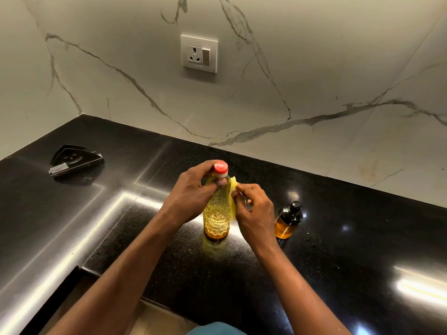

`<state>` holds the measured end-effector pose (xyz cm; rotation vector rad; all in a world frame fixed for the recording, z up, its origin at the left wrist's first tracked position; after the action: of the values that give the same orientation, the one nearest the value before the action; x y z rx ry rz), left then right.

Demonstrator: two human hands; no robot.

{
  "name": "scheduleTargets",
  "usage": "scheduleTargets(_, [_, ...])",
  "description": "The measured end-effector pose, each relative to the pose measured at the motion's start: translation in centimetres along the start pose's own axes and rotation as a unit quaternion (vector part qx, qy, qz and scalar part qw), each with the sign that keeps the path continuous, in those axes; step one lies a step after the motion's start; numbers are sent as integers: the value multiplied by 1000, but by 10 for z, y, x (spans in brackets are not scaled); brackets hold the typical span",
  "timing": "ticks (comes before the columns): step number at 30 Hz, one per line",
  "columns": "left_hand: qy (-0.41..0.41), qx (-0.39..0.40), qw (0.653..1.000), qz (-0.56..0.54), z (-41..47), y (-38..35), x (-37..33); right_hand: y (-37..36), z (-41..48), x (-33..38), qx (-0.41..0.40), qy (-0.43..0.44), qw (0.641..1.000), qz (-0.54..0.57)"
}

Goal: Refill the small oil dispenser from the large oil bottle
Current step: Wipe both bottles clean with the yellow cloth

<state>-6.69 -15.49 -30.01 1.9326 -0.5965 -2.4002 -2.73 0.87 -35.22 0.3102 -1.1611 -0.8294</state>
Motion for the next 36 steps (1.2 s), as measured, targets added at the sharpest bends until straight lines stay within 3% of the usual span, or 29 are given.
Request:
scheduleTargets(5, [3,-4,1000,3,-1,0,1,-3,-6,-18,31,-47,998,-4])
scheduleTargets(13, [12,20,1000,9,3,-2,1,2,-2,-1,-6,-12,1000,15])
scheduleTargets(21, [5,-16,1000,1,2,-4,7,1,-16,-12,38,-16,999,2])
scheduleTargets(27, [15,-6,1000,-24,1,-3,14,9,-7,0,-39,-10,998,46])
scheduleTargets(36, [28,2,1000,8,-2,-1,14,-9,-12,-21,39,-19,998,-43])
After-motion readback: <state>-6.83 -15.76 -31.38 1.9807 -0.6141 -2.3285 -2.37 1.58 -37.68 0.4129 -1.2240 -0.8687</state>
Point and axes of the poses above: each hand's wrist, its own z-axis towards the middle knuckle, its own y-axis out of the back of the hand, x = y × z, the point moved 3 cm from there along z, towards the middle knuckle, and after that the axes turned 12 degrees about -z, right-handed, at the moved point
